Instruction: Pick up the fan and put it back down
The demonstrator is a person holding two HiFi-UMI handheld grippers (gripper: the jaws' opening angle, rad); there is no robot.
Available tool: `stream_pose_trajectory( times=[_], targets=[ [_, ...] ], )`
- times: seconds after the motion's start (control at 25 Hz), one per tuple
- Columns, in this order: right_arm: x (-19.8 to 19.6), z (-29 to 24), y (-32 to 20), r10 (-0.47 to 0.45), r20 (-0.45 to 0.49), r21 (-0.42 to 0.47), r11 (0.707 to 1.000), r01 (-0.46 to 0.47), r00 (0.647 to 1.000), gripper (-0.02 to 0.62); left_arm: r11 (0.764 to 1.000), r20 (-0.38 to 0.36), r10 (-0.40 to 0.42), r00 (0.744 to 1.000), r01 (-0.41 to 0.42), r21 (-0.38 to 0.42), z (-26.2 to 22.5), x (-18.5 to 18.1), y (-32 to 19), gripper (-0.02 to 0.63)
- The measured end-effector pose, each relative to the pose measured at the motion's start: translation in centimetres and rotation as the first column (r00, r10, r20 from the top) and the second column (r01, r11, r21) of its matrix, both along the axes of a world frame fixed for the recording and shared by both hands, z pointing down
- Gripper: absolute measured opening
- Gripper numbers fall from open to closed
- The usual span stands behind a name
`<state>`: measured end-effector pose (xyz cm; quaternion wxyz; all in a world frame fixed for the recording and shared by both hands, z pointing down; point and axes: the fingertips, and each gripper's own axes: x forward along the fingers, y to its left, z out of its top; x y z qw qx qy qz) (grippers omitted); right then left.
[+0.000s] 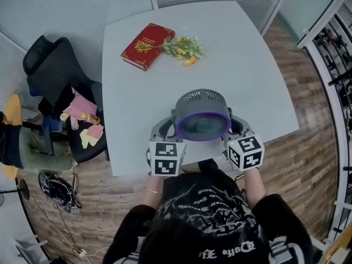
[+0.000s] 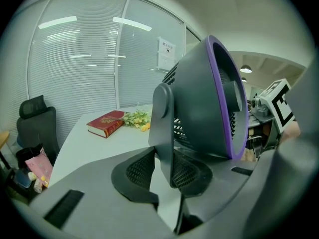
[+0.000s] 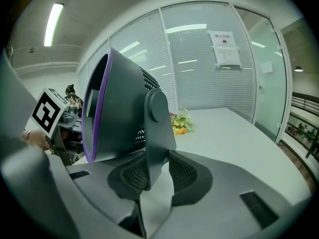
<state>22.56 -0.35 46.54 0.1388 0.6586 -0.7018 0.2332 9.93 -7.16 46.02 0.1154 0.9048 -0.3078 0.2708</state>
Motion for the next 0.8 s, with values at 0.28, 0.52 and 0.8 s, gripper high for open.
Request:
stream_pose_trajectory(
  times=[0.28,0.52,0.8],
  targets=[
    [4.3,0.6,-1.2,0.02,0.011,0.0,1.0,-0.02,1.0,0.101,1.0,-0.005,0.01,1.0,-0.01,-0.005,0.4,4.3,-1.2,0.084],
    [8.0,1.6,-3.2,0.007,0.004,-0.019,1.0,-0.007,1.0,0.101,1.0,0.035,0.005,0.999,-0.005,0.005,1.6,7.9,-3.0,0.084],
    [12.2,3.1,-5.0,0.018,0.043,-0.038,0.999,-0.016,0.999,0.098,1.0,0.034,0.009,0.999,-0.008,-0.025,2.8,12.1,-4.8,0.084]
  ],
)
